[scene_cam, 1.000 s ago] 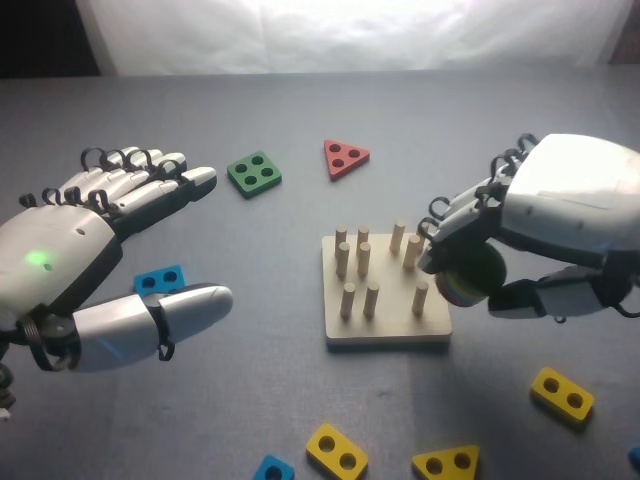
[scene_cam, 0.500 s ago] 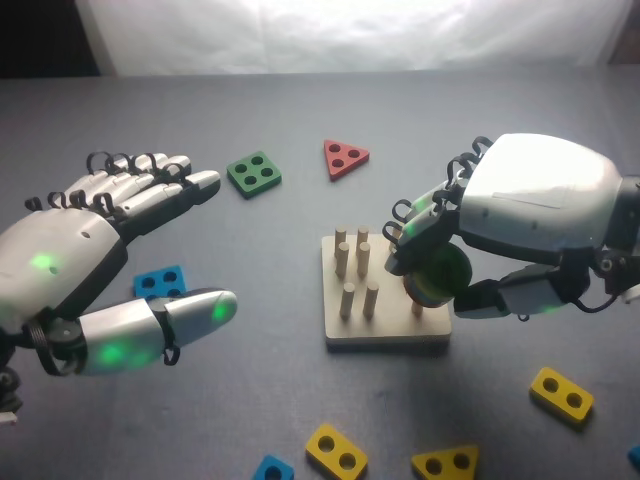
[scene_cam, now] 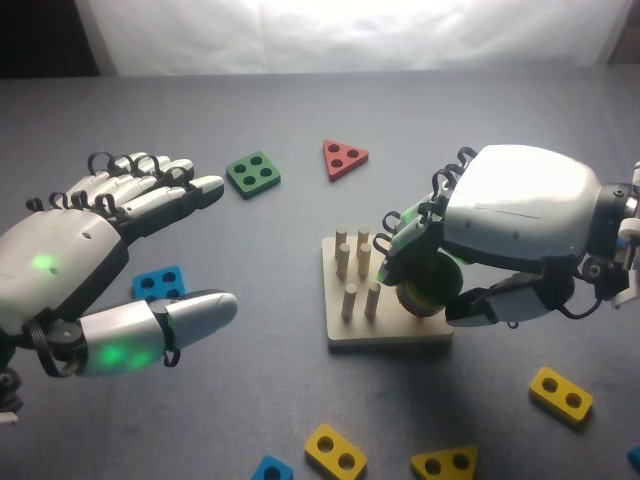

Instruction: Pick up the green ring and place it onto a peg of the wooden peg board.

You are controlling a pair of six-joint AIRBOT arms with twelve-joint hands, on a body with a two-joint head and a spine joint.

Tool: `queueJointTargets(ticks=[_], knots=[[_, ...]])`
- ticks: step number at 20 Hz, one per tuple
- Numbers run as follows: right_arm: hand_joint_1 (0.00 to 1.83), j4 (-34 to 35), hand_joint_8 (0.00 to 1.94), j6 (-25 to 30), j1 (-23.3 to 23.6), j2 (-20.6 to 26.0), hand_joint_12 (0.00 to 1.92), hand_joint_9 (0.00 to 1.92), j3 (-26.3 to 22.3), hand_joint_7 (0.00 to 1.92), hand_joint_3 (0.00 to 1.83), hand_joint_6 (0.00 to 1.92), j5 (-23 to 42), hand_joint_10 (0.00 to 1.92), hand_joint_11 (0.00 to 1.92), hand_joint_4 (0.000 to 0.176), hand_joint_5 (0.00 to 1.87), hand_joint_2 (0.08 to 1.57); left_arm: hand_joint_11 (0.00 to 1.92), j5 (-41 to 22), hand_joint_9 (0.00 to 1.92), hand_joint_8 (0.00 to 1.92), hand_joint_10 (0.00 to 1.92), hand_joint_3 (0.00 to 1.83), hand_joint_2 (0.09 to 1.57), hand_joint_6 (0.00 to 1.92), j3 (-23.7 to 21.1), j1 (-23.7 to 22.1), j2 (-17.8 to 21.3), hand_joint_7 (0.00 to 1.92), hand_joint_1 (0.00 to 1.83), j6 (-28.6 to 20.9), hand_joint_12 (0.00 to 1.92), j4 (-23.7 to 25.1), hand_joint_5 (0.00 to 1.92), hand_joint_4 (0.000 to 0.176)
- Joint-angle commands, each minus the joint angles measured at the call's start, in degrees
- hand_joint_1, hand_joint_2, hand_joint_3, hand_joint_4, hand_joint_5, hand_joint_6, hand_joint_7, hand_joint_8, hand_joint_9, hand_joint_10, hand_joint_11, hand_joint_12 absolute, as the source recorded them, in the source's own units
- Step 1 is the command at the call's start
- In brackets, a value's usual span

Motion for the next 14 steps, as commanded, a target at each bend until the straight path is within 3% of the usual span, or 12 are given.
queueJointTargets(ticks=[1,3,4,5,6,7,8,9,11,12,13,14], knots=[[1.27,0.7,1.29,-0.2,0.5,-0.4,1.50,1.09,0.2,0.95,0.00,0.69,3.5,1.25,1.11,0.000,1.00,1.13,0.00,-7.3,0.05,0.00,0.00,0.00,1.10,0.00,0.0,-0.4,-0.1,0.14,0.28,-0.5,0.04,1.0,0.30,0.062],[1.27,0.7,1.30,-0.2,0.5,-0.4,1.50,1.08,0.0,0.95,0.00,0.69,3.8,1.25,1.11,0.000,0.99,1.13,0.00,-7.4,0.05,0.00,0.00,0.00,1.10,0.00,0.0,-0.4,-0.1,0.14,0.28,-0.5,0.04,1.0,0.30,0.062],[1.15,0.9,0.55,-0.1,0.5,-0.3,1.35,0.82,-0.7,0.58,0.00,0.32,5.2,1.02,0.82,0.000,0.73,1.08,0.00,-7.6,0.08,0.01,0.01,0.00,1.09,0.01,0.0,-0.4,-0.1,0.16,0.31,-0.6,0.04,0.9,0.32,0.060],[1.15,0.9,0.55,-0.1,0.5,-0.3,1.35,0.82,-0.8,0.58,0.00,0.32,5.4,1.02,0.82,0.000,0.73,1.08,0.00,-7.6,0.08,0.01,0.01,0.00,1.09,0.01,-0.1,-0.4,-0.1,0.16,0.31,-0.6,0.04,0.9,0.32,0.060],[1.08,0.9,0.15,0.3,0.5,-0.3,1.08,0.58,-1.2,0.42,0.00,0.08,6.2,0.55,0.44,0.059,0.62,1.03,0.01,-7.6,0.08,0.00,0.01,0.00,1.10,0.01,-0.1,-0.3,-0.1,0.16,0.30,-0.6,0.04,0.9,0.32,0.060],[1.02,0.9,0.03,0.7,0.5,-0.2,0.91,0.36,-1.5,0.30,0.00,0.02,7.3,0.20,0.16,0.109,0.50,1.00,0.01,-7.6,0.09,0.00,0.01,0.00,1.10,0.00,-0.1,-0.3,-0.1,0.16,0.31,-0.6,0.05,0.9,0.32,0.059],[1.00,1.0,0.01,1.1,0.5,0.0,0.87,0.34,-1.7,0.27,0.00,0.00,8.1,0.07,0.10,0.119,0.47,1.00,0.00,-7.6,0.09,0.00,0.01,0.00,1.10,0.00,-0.1,-0.3,-0.1,0.16,0.31,-0.6,0.05,0.8,0.32,0.060],[1.00,1.4,0.00,1.2,0.5,0.4,0.85,0.34,-2.0,0.27,0.00,0.00,9.0,0.02,0.09,0.121,0.47,1.00,0.00,-7.7,0.09,0.00,0.01,0.00,1.10,0.00,-0.1,-0.3,0.0,0.16,0.31,-0.6,0.05,0.8,0.32,0.059],[1.02,2.8,0.00,1.2,0.5,1.7,0.57,0.20,-2.9,0.22,0.00,0.00,11.0,0.01,0.00,0.100,0.36,0.94,0.01,-7.9,0.09,0.00,0.00,0.00,1.09,0.00,-0.2,-0.2,0.0,0.17,0.32,-0.7,0.03,0.8,0.32,0.072],[1.02,4.2,0.00,1.2,0.4,2.4,0.53,0.19,-3.4,0.22,0.00,0.00,12.7,0.01,0.00,0.098,0.36,0.94,0.01,-8.2,0.09,0.00,0.00,0.00,1.09,0.00,-0.3,-0.1,0.0,0.17,0.32,-0.7,0.03,0.7,0.32,0.073],[1.02,6.8,0.00,1.2,-0.7,3.5,0.52,0.19,-4.0,0.22,0.00,0.00,15.5,0.01,0.00,0.097,0.36,0.94,0.01,-8.9,0.09,0.00,0.00,0.00,1.09,0.00,-0.4,0.0,0.0,0.17,0.32,-0.8,0.04,0.6,0.32,0.073],[1.01,9.7,0.00,1.2,-2.0,6.1,0.52,0.16,-4.7,0.16,0.00,0.00,19.1,0.00,0.00,0.102,0.33,0.92,0.01,-10.0,0.08,0.00,0.00,0.00,1.08,0.00,-0.5,0.1,0.2,0.17,0.33,-1.1,0.04,0.6,0.33,0.062]])
